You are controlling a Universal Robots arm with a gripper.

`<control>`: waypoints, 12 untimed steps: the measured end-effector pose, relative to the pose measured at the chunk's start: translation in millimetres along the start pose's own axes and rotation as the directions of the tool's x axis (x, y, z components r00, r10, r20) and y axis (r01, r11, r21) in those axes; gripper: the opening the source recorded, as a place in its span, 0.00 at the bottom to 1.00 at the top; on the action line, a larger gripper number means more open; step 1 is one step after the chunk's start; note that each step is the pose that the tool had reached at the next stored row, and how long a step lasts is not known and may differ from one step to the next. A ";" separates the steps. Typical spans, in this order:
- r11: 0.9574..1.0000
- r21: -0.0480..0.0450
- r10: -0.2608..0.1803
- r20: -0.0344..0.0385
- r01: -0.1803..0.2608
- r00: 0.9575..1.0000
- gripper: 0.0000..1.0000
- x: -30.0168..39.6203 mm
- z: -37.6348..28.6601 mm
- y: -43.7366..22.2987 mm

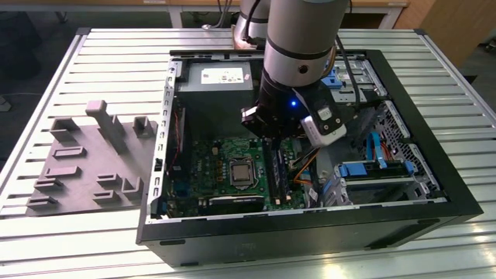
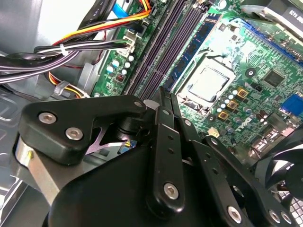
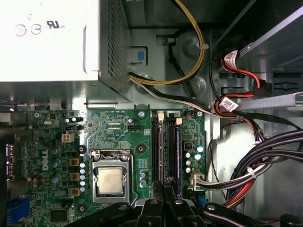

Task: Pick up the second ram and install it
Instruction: 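Insert the second ram into the second slot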

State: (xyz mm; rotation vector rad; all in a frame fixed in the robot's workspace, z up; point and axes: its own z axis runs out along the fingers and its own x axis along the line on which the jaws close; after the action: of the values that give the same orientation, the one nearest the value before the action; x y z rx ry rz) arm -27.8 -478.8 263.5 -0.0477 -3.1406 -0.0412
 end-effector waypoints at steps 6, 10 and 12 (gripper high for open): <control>1.000 0.000 0.000 0.000 0.000 1.000 0.12 0.0 1.6 -0.1; 1.000 0.000 0.000 0.000 0.000 1.000 0.12 0.0 2.5 -0.2; 1.000 0.000 0.000 0.000 0.000 1.000 0.12 0.0 2.9 -0.2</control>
State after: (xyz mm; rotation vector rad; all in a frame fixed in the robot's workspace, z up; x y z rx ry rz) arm -27.8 -479.0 260.6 -0.0478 -3.1406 -0.0411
